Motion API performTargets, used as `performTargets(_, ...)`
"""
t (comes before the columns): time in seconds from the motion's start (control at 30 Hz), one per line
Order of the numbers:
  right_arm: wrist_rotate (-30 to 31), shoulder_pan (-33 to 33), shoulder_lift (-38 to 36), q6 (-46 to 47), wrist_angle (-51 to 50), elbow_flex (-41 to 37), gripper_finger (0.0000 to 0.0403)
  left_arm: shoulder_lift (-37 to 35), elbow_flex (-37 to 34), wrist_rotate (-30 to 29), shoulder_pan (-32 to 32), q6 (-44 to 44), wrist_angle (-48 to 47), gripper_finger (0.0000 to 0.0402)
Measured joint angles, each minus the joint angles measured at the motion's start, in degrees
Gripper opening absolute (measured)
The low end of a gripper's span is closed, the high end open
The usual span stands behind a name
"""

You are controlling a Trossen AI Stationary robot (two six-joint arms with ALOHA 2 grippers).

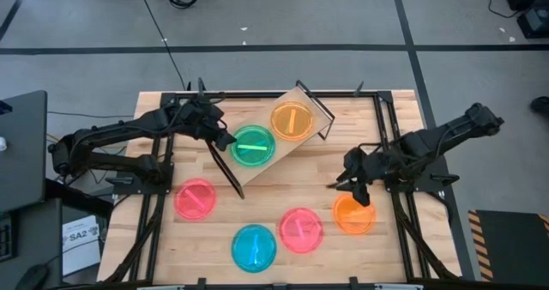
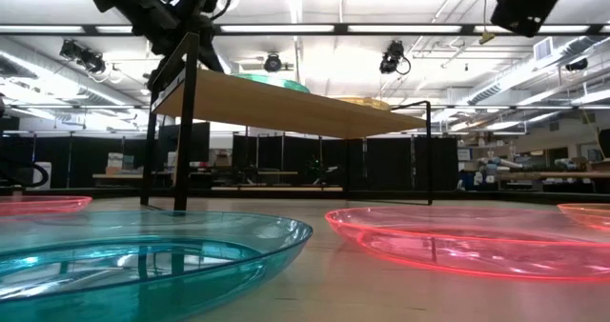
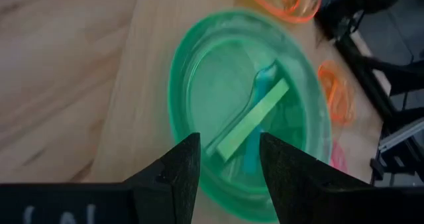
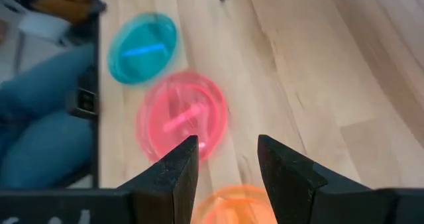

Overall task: Place and stack plates onto a shelf
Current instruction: Stack the orange plate on the other orange plate on the shelf

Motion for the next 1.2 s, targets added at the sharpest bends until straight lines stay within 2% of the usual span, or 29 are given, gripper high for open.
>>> performTargets(0.17,3.66,2.48,1.52,3.03,-1.35,-3.36,0.0162,0.00,0.00,-1.27,-0.06,0.02,5.33,0.0162)
performTargets(0.37,3.65,2.64,1.32,6.91,-2.27,-11.50,0.0162,0.00,0.00,-1.24,-0.08,-0.44,11.32,0.0162)
performTargets(0.73,-1.09,1.06,1.32,9.33,2.01,-25.76,0.0162,0.00,0.00,0.21,-0.06,-0.48,12.39,0.0162)
performTargets(1.2,-1.98,0.32,1.32,9.70,6.53,-30.00,0.0162,0.00,0.00,0.75,-0.07,-0.48,12.42,0.0162)
